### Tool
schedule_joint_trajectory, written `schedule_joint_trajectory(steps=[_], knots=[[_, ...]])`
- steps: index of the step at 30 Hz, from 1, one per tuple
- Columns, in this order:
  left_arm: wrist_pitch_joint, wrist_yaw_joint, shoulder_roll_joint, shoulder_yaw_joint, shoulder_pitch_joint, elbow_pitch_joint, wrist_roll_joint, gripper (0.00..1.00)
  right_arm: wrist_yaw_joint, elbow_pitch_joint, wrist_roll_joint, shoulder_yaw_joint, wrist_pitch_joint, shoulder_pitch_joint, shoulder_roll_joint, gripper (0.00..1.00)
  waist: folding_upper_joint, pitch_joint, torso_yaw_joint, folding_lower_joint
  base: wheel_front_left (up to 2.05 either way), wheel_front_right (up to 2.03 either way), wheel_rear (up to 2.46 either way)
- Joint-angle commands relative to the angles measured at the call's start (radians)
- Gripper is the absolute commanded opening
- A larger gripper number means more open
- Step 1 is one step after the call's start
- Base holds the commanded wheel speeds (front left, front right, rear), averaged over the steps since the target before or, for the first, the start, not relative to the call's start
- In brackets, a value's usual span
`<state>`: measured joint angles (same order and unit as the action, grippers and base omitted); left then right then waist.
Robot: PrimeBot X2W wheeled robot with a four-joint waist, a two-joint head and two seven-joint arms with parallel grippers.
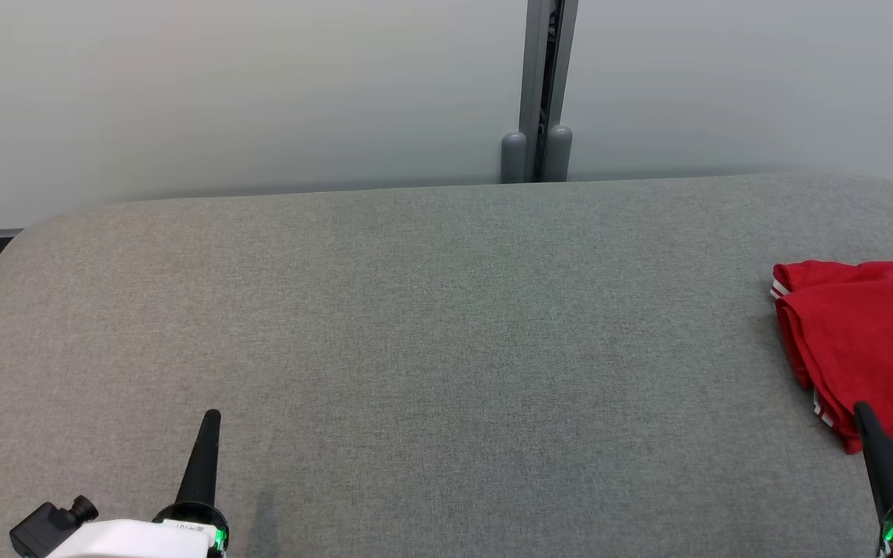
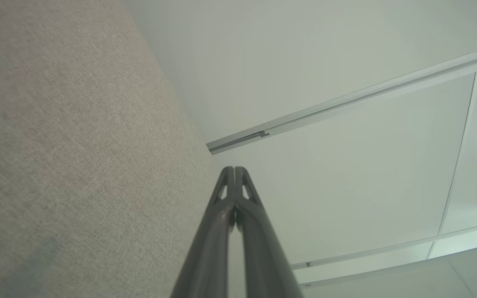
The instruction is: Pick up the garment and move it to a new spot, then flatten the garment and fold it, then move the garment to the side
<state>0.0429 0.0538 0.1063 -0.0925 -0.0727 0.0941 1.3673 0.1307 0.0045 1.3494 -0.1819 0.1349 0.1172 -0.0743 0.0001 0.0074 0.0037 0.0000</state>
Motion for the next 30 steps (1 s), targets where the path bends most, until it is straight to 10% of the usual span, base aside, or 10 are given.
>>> schedule_joint_trajectory(steps=[1,30], knots=[[-0.004,0.013,-0.002,0.009,0.026,-0.010,0.024,0.00,0.000,-0.006,0.030,-0.005,0.008,0.002,-0.005,0.00,-0.0001,0.000,0.000,0.0000,0.00,0.00,0.00],[-0.044,0.064,-0.035,0.040,0.029,-0.015,0.212,0.00,0.000,0.020,0.253,-0.024,0.035,0.004,0.003,0.00,-0.0001,-0.005,-0.003,0.0000,0.00,0.00,0.00]])
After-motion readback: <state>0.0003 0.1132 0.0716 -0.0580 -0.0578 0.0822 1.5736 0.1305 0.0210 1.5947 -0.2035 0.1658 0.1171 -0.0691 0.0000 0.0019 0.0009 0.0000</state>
